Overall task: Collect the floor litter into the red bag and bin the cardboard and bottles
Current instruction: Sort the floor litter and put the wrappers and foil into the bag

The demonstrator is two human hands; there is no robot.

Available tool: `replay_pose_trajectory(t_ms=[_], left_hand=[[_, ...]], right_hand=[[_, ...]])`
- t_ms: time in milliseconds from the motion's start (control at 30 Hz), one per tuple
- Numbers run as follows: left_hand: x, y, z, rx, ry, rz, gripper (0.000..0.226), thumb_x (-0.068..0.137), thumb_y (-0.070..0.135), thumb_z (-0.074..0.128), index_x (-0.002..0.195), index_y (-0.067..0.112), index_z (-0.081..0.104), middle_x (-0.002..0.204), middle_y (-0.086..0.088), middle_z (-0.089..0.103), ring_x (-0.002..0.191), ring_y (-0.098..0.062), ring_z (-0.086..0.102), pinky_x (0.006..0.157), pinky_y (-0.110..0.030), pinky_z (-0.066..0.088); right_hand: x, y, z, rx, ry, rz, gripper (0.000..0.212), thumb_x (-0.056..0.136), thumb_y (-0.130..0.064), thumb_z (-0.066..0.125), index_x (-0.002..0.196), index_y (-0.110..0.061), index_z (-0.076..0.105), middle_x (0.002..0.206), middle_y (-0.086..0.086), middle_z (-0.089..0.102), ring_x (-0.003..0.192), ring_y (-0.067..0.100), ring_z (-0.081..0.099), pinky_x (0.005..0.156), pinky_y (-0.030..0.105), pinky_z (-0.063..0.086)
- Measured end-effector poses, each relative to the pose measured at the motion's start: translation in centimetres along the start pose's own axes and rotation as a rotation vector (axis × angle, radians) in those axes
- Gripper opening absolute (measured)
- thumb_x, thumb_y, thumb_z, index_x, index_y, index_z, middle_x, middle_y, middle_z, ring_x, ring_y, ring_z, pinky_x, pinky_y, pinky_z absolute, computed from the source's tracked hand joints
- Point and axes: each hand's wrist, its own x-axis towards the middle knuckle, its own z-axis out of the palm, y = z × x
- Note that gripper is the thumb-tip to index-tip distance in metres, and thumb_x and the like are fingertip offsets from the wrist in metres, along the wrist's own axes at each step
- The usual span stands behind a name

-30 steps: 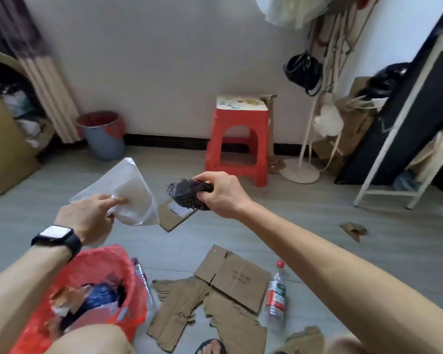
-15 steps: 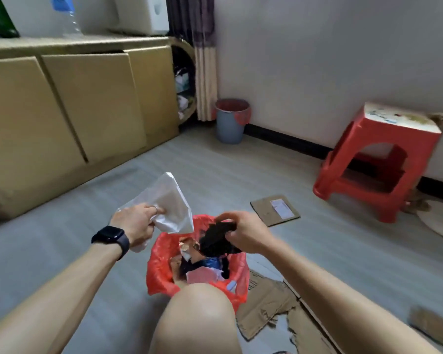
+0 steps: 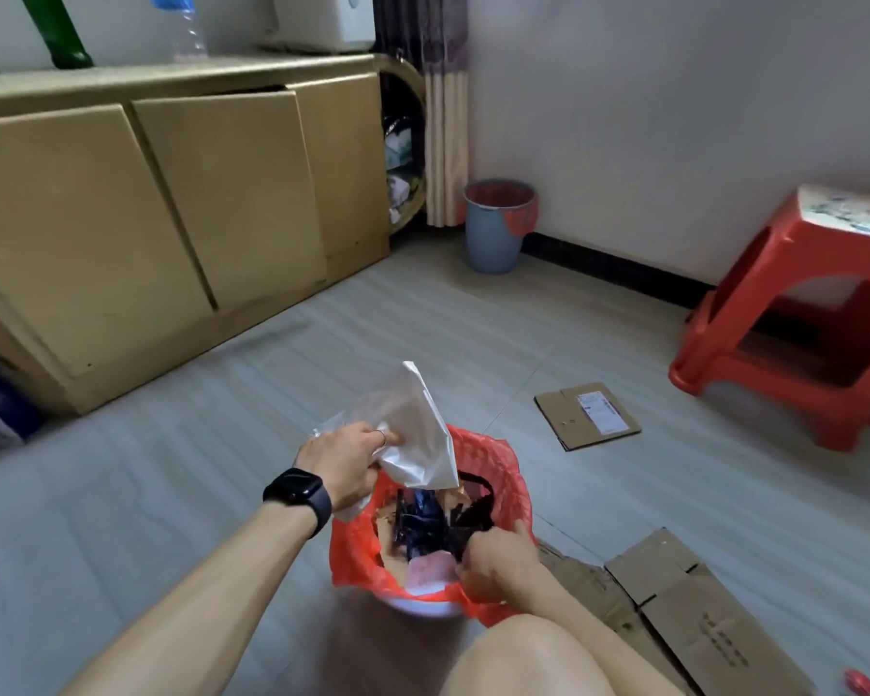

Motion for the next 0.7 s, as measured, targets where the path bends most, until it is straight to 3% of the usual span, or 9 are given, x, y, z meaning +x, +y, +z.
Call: replay_pose_trajectory(t_ms=[67, 167, 233, 300, 400, 500, 600, 700], left_hand=[[0.6, 0.9, -0.3, -0.003, 0.011, 0.034, 0.055, 0.089, 0.024, 0.051, 0.135, 0.053, 0.047, 0.132, 0.019, 0.054, 0.114, -0.019, 0.060, 0.086, -0.034, 0.050], [1.6, 2.9, -1.0, -0.009, 0.046, 0.105, 0.054, 0.089, 0.024, 0.050, 0.134, 0.053, 0.048, 0.128, 0.018, 0.055, 0.111, -0.019, 0.060, 0.084, -0.035, 0.051], [2.4, 4.8, -1.7, -0.004, 0.062, 0.166, 0.052, 0.091, 0.025, 0.051, 0.134, 0.053, 0.048, 0.127, 0.017, 0.056, 0.111, -0.019, 0.060, 0.084, -0.035, 0.051], [3.2, 7.7, -2.3, 0.010, 0.075, 0.244, 0.052, 0.091, 0.026, 0.052, 0.135, 0.053, 0.047, 0.129, 0.017, 0.055, 0.113, -0.019, 0.059, 0.085, -0.035, 0.051], [4.4, 13.3, -3.5, 0.001, 0.113, 0.395, 0.052, 0.093, 0.026, 0.053, 0.136, 0.054, 0.046, 0.134, 0.018, 0.053, 0.115, -0.019, 0.059, 0.086, -0.035, 0.051], [4.6, 21.1, -5.1, -0.038, 0.181, 0.590, 0.050, 0.092, 0.030, 0.055, 0.137, 0.052, 0.047, 0.141, 0.019, 0.048, 0.118, -0.019, 0.058, 0.087, -0.033, 0.050], [4.2, 26.0, -5.8, -0.121, 0.249, 0.702, 0.054, 0.088, 0.043, 0.061, 0.139, 0.053, 0.043, 0.150, 0.018, 0.039, 0.122, -0.015, 0.055, 0.087, -0.032, 0.051], [4.3, 30.7, -6.5, -0.298, 0.226, 0.805, 0.058, 0.083, 0.046, 0.072, 0.136, 0.049, 0.048, 0.154, 0.011, 0.030, 0.119, -0.013, 0.054, 0.091, -0.028, 0.053]], right_hand=[[-0.1, 0.0, -0.3, 0.138, -0.072, -0.066, 0.028, 0.084, -0.030, 0.046, 0.095, -0.020, 0.069, 0.102, 0.005, 0.073, 0.100, 0.032, 0.064, 0.091, 0.040, 0.036], [-1.2, 1.7, -2.4, 0.489, 0.079, -0.103, 0.020, 0.080, -0.030, 0.046, 0.080, -0.020, 0.063, 0.082, 0.002, 0.068, 0.083, 0.030, 0.063, 0.072, 0.034, 0.049], [-2.8, 4.3, -4.7, 0.698, 0.184, -0.039, 0.018, 0.081, -0.028, 0.053, 0.083, -0.026, 0.071, 0.076, -0.006, 0.070, 0.079, 0.019, 0.066, 0.072, 0.030, 0.052], [-5.7, 7.8, -7.8, 0.925, 0.278, 0.046, 0.021, 0.074, -0.025, 0.058, 0.081, -0.035, 0.075, 0.079, -0.011, 0.075, 0.079, 0.012, 0.069, 0.071, 0.028, 0.052], [-10.1, 13.3, -12.6, 1.328, 0.315, 0.163, 0.041, 0.068, -0.030, 0.059, 0.107, -0.025, 0.072, 0.100, 0.003, 0.076, 0.085, 0.016, 0.068, 0.070, 0.029, 0.046], [-15.2, 18.4, -15.4, 1.279, 0.442, 0.224, 0.036, 0.083, -0.050, 0.070, 0.110, -0.027, 0.069, 0.103, -0.002, 0.075, 0.091, 0.016, 0.071, 0.073, 0.032, 0.055], [-18.6, 21.5, -16.5, 0.867, 0.688, 0.370, 0.013, 0.083, -0.036, 0.068, 0.086, -0.024, 0.071, 0.081, -0.005, 0.073, 0.079, 0.016, 0.068, 0.071, 0.036, 0.056], [-24.0, 26.0, -16.0, 0.838, 0.860, 0.584, 0.014, 0.087, -0.033, 0.063, 0.083, -0.021, 0.070, 0.079, -0.002, 0.072, 0.080, 0.021, 0.066, 0.074, 0.039, 0.054]])
